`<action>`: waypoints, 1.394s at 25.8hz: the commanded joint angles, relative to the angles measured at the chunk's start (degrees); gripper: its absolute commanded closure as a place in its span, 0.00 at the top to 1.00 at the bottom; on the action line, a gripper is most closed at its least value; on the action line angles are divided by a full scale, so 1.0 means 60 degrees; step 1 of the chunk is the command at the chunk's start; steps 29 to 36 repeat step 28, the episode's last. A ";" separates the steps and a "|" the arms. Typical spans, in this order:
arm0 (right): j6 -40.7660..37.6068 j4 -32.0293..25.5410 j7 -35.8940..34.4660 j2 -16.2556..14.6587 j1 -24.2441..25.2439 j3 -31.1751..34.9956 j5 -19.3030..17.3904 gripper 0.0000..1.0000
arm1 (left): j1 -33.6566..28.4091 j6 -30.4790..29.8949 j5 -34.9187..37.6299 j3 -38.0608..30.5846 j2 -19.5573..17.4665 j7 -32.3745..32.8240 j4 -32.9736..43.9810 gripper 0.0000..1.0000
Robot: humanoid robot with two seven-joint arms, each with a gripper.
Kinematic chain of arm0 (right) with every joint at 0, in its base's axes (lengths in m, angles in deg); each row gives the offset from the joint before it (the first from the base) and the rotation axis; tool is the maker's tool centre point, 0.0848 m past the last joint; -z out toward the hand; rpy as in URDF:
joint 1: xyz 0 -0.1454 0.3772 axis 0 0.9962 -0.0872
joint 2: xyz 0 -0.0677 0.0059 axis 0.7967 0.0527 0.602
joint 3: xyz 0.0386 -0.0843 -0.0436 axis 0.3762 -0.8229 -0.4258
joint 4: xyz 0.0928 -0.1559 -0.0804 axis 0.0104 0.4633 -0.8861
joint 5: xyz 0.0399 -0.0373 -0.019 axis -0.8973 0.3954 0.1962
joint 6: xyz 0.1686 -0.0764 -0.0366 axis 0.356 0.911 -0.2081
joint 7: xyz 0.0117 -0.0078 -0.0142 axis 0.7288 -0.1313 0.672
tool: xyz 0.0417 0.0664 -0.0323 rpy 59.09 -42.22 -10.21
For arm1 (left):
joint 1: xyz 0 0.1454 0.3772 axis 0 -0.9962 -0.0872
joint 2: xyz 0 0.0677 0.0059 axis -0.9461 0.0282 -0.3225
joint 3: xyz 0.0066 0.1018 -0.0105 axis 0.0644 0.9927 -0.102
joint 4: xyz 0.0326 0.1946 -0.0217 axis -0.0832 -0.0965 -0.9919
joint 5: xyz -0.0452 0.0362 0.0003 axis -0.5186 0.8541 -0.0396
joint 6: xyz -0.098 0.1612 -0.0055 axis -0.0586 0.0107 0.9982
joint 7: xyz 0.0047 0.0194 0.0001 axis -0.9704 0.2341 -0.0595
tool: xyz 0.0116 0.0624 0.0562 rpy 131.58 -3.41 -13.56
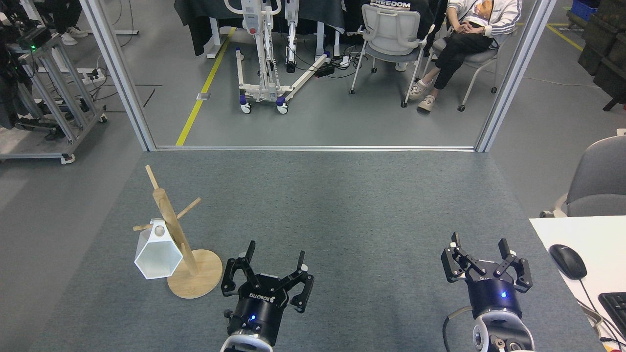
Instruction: Hang cup on storage rack
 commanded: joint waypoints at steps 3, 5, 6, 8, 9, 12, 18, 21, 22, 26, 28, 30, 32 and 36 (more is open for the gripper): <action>-0.0014 0.0001 0.0007 0.0020 0.0006 -0.0016 0.0003 1.00 | 0.1018 -0.0188 -0.0004 -0.0017 0.0473 0.0200 -0.0704 0.99; -0.0014 -0.0014 0.0007 0.0020 0.0006 -0.0016 0.0003 1.00 | 0.1180 -0.0291 -0.0004 -0.0062 0.0502 0.0054 -0.1070 1.00; -0.0028 -0.0014 0.0007 0.0020 0.0006 -0.0016 0.0003 1.00 | 0.1268 -0.0481 -0.0004 -0.0091 0.0488 -0.0034 -0.1202 1.00; -0.0028 -0.0057 -0.0008 0.0035 0.0021 -0.0016 0.0003 1.00 | 0.1297 -0.1184 -0.0033 -0.0296 0.0473 -0.0137 -0.1261 0.99; -0.0043 -0.0087 -0.0008 0.0093 0.0050 -0.0016 0.0003 1.00 | 0.1282 -0.1492 -0.0033 -0.0530 0.0488 -0.0137 -0.1261 0.99; -0.0043 -0.0277 -0.0007 0.0167 0.0138 -0.0016 0.0017 1.00 | 0.1268 -0.2049 -0.0414 -0.0911 0.0488 -0.0181 -0.1349 0.99; -0.0072 -0.0365 -0.0008 0.0167 0.0226 -0.0016 0.0017 1.00 | 0.1238 -0.2327 -0.1014 -0.0955 0.0458 -0.0269 -0.1393 0.99; -0.0072 -0.0365 -0.0008 0.0152 0.0241 -0.0016 0.0017 1.00 | 0.1238 -0.2298 -0.1015 -0.0955 0.0458 -0.0269 -0.1378 0.99; -0.0072 -0.0365 0.0007 0.0152 0.0241 -0.0016 0.0017 1.00 | 0.1238 -0.2239 -0.1000 -0.0955 0.0458 -0.0269 -0.1378 1.00; -0.0072 -0.0365 -0.0008 0.0152 0.0255 -0.0016 0.0017 1.00 | 0.1282 -0.2166 -0.1132 -0.0970 0.0444 -0.0254 -0.1539 0.99; -0.0087 -0.0365 -0.0008 0.0152 0.0241 -0.0016 0.0017 1.00 | 0.1326 -0.2181 -0.1322 -0.1028 0.0429 -0.0269 -0.1861 1.00; -0.0087 -0.0365 -0.0008 0.0152 0.0241 -0.0016 0.0017 1.00 | 0.1326 -0.2181 -0.1322 -0.1028 0.0429 -0.0269 -0.1861 1.00; -0.0087 -0.0365 -0.0008 0.0152 0.0241 -0.0016 0.0017 1.00 | 0.1326 -0.2181 -0.1322 -0.1028 0.0429 -0.0269 -0.1861 1.00; -0.0087 -0.0365 -0.0008 0.0152 0.0241 -0.0016 0.0017 1.00 | 0.1326 -0.2181 -0.1322 -0.1028 0.0429 -0.0269 -0.1861 1.00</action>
